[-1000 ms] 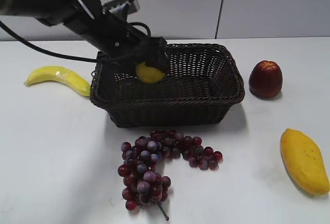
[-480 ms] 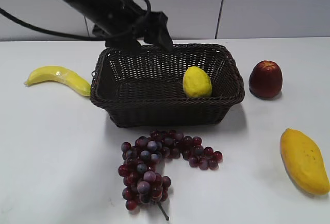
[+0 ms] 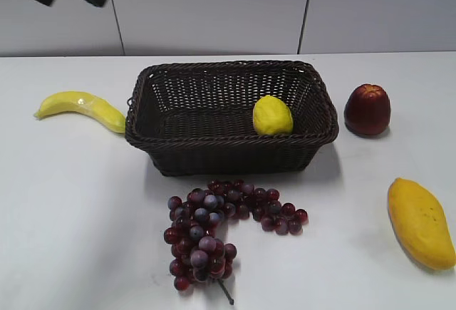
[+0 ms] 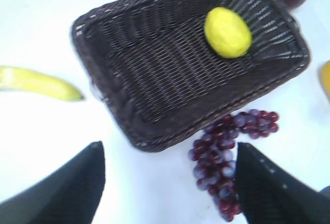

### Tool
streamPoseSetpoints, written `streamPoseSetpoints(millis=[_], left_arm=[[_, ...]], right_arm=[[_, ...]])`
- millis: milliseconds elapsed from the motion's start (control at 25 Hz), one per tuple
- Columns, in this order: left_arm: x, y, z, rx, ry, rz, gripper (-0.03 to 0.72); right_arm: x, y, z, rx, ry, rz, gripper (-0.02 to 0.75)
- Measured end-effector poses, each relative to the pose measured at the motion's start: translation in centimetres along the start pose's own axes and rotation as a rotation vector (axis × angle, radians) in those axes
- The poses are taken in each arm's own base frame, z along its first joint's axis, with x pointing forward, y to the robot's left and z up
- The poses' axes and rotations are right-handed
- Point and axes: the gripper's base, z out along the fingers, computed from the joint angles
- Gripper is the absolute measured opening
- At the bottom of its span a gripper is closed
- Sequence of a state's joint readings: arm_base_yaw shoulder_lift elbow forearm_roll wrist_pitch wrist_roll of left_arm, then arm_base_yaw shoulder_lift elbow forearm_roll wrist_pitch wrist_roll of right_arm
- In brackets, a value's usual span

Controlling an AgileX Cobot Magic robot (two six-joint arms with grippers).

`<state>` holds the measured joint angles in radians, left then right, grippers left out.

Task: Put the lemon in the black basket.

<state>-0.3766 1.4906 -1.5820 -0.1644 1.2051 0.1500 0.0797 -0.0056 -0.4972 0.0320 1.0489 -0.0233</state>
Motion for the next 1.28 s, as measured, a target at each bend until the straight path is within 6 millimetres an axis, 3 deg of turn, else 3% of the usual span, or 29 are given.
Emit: streamPoseSetpoints(millis=[200, 440, 600, 800, 1080, 1280], left_arm=[[3.9, 2.0, -3.5, -0.121, -0.024, -0.073, 0.589], [13.2, 2.9, -4.8, -0.207, 0.044, -0.185, 0.588], [20.4, 1.4, -5.5, -0.252, 0.013, -0.26, 0.588], [27.1, -1.1, -6.1, -0.289, -0.149, -0.256, 0.588], [32.6, -3.3, -7.1, -0.348, -0.443, -0.202, 0.587], [33.2, -3.0, -5.7, -0.366, -0.47, -0.199, 0.587]], right_arm=[[0.0, 0.0, 0.0, 0.0, 0.0, 0.0, 0.555], [0.0, 0.0, 0.0, 0.0, 0.0, 0.0, 0.555], [0.0, 0.0, 0.0, 0.0, 0.0, 0.0, 0.555], [0.0, 0.0, 0.0, 0.0, 0.0, 0.0, 0.555], [0.0, 0.0, 0.0, 0.0, 0.0, 0.0, 0.555], [0.0, 0.0, 0.0, 0.0, 0.0, 0.0, 0.555]])
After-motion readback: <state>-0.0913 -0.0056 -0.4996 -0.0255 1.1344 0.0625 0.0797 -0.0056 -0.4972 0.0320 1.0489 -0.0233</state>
